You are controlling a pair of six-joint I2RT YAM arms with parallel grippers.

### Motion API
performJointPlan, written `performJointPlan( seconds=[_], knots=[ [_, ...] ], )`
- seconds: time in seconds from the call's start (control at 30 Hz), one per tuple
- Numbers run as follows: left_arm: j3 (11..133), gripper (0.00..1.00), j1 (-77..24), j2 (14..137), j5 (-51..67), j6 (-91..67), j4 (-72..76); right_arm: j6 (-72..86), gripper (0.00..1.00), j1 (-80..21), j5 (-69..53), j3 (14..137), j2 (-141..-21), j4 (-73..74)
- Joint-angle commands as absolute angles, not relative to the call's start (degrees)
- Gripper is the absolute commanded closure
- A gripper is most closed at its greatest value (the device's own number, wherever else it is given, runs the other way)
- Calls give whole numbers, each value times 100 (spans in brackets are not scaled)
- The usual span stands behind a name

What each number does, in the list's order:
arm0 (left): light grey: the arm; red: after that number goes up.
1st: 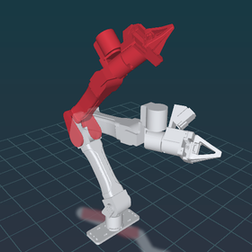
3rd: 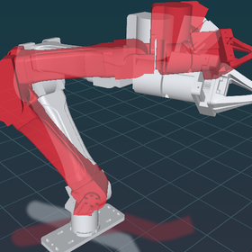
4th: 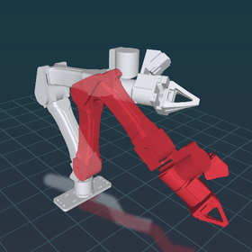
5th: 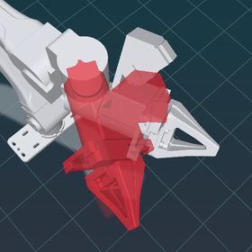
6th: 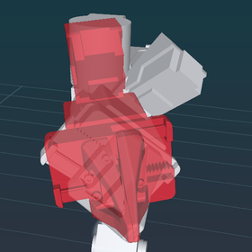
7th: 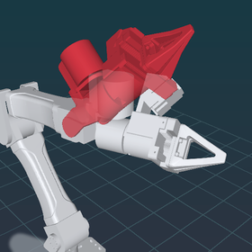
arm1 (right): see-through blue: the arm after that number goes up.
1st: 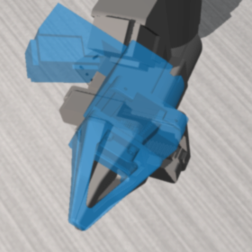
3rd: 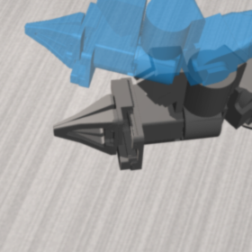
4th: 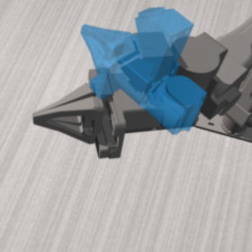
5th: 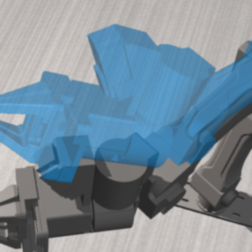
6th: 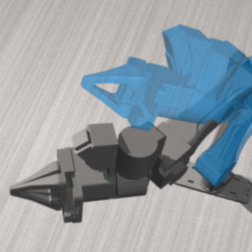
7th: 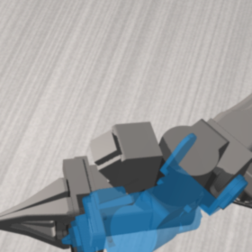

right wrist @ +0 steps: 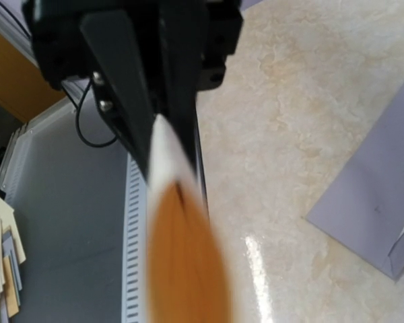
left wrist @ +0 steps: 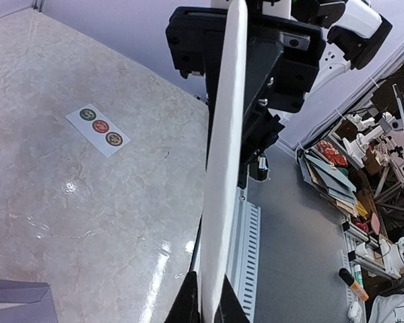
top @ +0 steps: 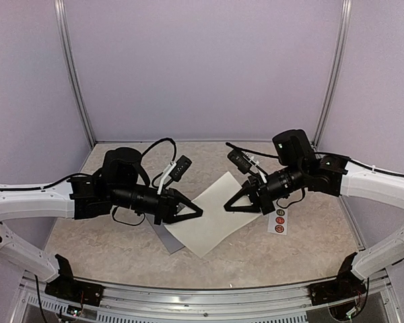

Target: Place the letter into the envelope and seal it

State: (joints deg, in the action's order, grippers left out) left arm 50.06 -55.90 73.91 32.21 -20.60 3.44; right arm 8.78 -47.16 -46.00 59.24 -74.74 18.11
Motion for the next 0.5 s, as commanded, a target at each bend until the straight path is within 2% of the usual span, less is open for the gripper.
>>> performJointPlan(
  seconds=[0.0, 0.13, 0.27, 0.47],
  knots=[
    [5275, 92, -5559, 7551, 3472, -1924, 20, 369, 100, -4680, -4670, 6308, -7647, 2607],
    [5336, 92, -5558, 7631, 3531, -1885, -219, 160, 100, -4682, -4640, 6476, -7701, 2932],
    [5441, 85, -5550, 7685, 3546, -1833, -353, 61, 100, -4681, -4642, 6556, -7746, 3135],
    [5605, 85, -5550, 7790, 3611, -1780, -476, -171, 100, -4684, -4716, 6606, -7821, 3289]
  ],
)
